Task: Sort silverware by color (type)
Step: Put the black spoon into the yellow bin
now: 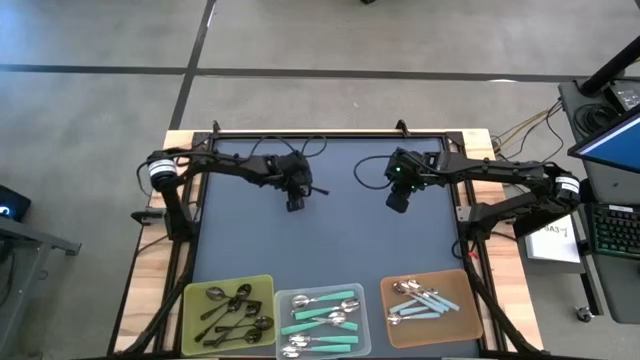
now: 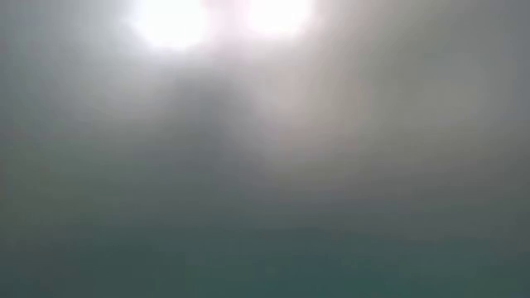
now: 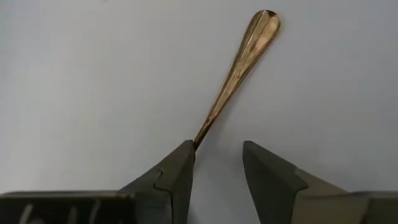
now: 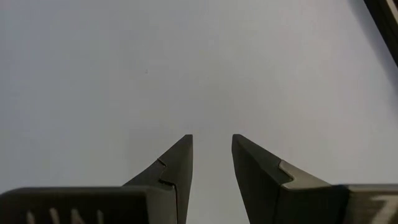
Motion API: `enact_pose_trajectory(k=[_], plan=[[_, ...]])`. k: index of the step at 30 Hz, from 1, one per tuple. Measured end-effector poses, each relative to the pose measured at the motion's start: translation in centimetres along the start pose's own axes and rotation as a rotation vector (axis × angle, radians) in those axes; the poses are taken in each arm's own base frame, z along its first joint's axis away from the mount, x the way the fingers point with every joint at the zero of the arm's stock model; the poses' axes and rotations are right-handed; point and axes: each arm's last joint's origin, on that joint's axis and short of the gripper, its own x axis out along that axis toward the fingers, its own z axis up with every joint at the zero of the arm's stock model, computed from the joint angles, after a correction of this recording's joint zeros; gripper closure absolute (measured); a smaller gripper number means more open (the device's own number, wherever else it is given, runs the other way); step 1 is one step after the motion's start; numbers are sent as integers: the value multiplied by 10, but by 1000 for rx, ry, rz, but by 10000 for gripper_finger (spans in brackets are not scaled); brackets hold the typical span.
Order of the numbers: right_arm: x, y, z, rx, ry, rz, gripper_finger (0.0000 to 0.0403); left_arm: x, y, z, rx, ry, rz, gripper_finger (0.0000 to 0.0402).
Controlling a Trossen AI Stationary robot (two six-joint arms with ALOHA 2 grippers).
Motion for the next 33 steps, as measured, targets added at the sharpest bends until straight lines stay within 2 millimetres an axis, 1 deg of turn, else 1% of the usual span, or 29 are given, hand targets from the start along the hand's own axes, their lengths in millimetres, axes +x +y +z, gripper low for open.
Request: enact_pose_trajectory(k=[5, 11, 16, 25, 31, 33], plan=[[0, 0, 0, 0, 0, 1, 300, -1, 1, 2, -3, 2, -3, 286], [0, 0, 0, 0, 1, 1, 300, -2, 1, 3, 1, -1, -5, 286], [0, 0, 0, -8, 0, 1, 300, -5, 3, 8, 19, -21, -2, 286], [0, 0, 0, -8, -3, 2, 300, -5, 5, 9, 18, -27, 6, 287], [0, 0, 0, -3, -3, 1, 300, -5, 8, 11, 19, -42, 55, 287], [0, 0, 0, 0, -3, 1, 300, -2, 9, 10, 19, -31, 59, 287]])
